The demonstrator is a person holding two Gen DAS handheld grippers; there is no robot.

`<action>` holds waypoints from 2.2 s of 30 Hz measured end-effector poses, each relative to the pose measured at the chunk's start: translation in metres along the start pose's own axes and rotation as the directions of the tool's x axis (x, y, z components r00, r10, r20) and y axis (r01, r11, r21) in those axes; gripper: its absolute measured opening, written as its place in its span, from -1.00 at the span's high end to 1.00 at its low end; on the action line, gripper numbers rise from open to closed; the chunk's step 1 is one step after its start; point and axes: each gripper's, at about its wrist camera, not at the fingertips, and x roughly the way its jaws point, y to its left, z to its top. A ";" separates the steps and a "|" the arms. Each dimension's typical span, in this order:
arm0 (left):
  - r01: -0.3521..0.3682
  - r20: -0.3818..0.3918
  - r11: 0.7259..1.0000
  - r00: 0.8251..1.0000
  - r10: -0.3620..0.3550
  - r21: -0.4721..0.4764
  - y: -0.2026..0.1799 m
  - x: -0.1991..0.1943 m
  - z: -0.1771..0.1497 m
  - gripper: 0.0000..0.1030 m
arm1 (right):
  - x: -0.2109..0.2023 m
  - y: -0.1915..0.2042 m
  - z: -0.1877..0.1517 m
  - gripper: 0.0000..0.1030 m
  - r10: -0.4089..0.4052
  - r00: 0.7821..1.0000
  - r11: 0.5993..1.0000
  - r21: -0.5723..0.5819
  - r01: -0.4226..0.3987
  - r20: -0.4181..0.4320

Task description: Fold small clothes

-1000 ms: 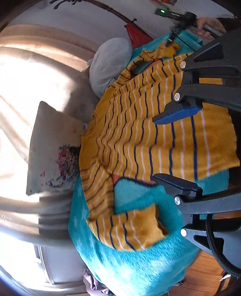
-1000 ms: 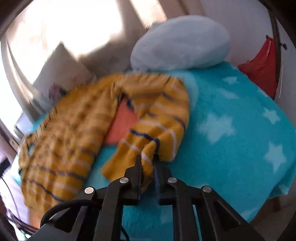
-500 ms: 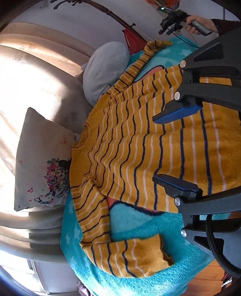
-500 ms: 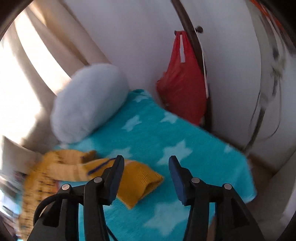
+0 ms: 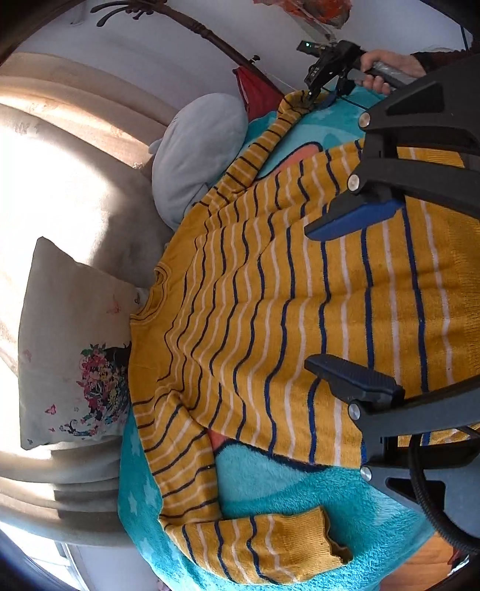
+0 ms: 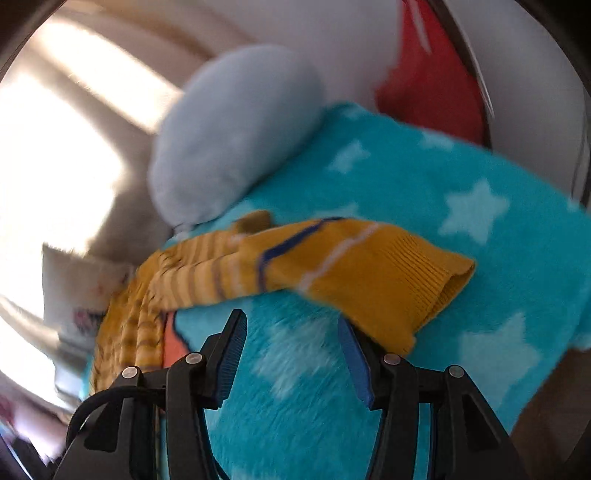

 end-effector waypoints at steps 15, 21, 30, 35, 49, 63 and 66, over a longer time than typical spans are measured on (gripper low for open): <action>0.027 0.018 0.997 1.000 -0.025 -0.078 0.030 -0.004 0.007 -0.24 | 0.001 0.044 0.077 0.88 0.106 0.982 0.993 0.041 -0.113 0.157; 0.056 0.018 0.987 0.998 -0.054 -0.148 0.048 -0.004 0.006 -0.25 | 0.005 0.135 0.066 0.89 0.259 0.964 0.960 -0.129 -0.249 0.064; -0.007 0.111 0.986 0.993 0.026 -0.168 0.069 -0.035 0.006 -0.30 | 0.075 0.337 -0.008 0.92 0.353 0.920 0.792 -0.470 -0.391 -0.171; -0.041 0.117 0.973 0.991 0.069 -0.226 0.098 -0.047 0.003 -0.33 | 0.134 0.423 -0.088 0.93 0.331 0.876 0.688 -0.545 -0.479 -0.352; -0.076 0.130 0.966 0.985 0.110 -0.246 0.137 -0.050 0.003 -0.38 | 0.184 0.443 -0.164 -0.17 0.192 0.896 0.599 -0.676 -0.430 -0.400; -0.034 0.117 0.970 0.991 0.064 -0.242 0.124 -0.040 0.017 -0.44 | 0.205 0.416 -0.195 -0.13 0.063 0.791 0.576 -0.625 -0.527 -0.609; -0.040 0.119 0.968 0.990 0.071 -0.248 0.123 -0.039 0.018 -0.44 | 0.198 0.421 -0.168 -0.13 0.101 0.835 0.595 -0.640 -0.486 -0.540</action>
